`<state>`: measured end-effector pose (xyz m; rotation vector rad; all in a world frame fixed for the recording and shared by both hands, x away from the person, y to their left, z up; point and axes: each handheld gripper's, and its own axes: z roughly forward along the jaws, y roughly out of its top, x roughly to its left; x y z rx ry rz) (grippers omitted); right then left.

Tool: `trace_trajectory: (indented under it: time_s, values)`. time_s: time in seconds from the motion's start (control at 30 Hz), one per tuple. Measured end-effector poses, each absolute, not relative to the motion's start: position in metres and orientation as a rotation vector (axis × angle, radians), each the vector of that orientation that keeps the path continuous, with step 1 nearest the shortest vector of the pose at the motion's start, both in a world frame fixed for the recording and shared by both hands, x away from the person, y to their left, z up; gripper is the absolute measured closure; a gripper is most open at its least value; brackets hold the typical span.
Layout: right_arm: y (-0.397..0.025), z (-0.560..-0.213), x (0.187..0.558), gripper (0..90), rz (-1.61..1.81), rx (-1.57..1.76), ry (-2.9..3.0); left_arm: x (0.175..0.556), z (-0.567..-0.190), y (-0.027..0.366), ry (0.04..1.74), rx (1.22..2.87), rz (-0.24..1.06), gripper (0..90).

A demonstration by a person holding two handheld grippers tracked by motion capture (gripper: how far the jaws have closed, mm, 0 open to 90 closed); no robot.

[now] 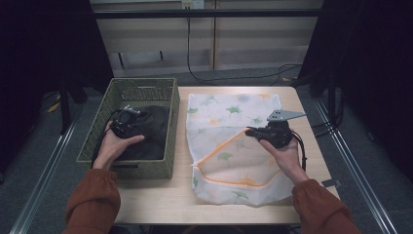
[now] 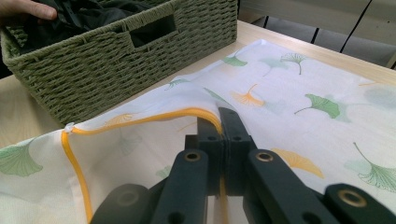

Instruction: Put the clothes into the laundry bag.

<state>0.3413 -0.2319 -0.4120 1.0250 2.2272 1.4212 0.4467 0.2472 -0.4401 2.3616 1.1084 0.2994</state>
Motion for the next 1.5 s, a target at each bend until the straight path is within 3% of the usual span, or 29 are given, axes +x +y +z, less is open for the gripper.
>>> trace_trajectory:
  time_s: [0.2,0.57,0.7,0.8,0.83,0.9,0.97,1.1,1.3,1.5]
  values:
    - [-0.23,-0.414,0.342,88.5,1.416,1.019,2.241,0.45,-0.448,0.238,1.082,2.447,0.209,0.0]
    - [-0.23,-0.416,0.343,88.4,1.408,1.026,2.245,0.45,-0.463,0.223,1.132,2.532,0.315,0.0]
    - [-0.23,-0.416,0.343,88.4,1.41,1.025,2.249,0.454,-0.462,0.22,1.178,2.589,0.265,0.2]
    - [-0.231,-0.416,0.343,88.3,1.413,1.022,2.249,0.457,-0.459,0.219,1.211,2.613,0.257,14.3]
    - [-0.231,-0.416,0.343,88.3,1.41,1.023,2.247,0.458,-0.457,0.22,1.243,2.604,0.262,14.3]
    - [-0.231,-0.416,0.343,88.4,1.409,1.021,2.247,0.46,-0.453,0.226,1.302,2.559,0.257,29.6]
    - [-0.231,-0.416,0.343,88.4,1.409,1.024,2.246,0.461,-0.452,0.226,1.32,2.536,0.257,33.8]
    - [-0.232,-0.415,0.343,88.4,1.402,1.024,2.239,0.462,-0.446,0.235,1.361,2.491,0.271,54.1]
    - [-0.233,-0.417,0.345,88.4,1.401,1.037,2.241,0.46,-0.441,0.242,1.398,2.406,0.25,65.4]
    - [-0.234,-0.418,0.345,88.4,1.4,1.041,2.243,0.458,-0.433,0.251,1.414,2.318,0.256,67.9]
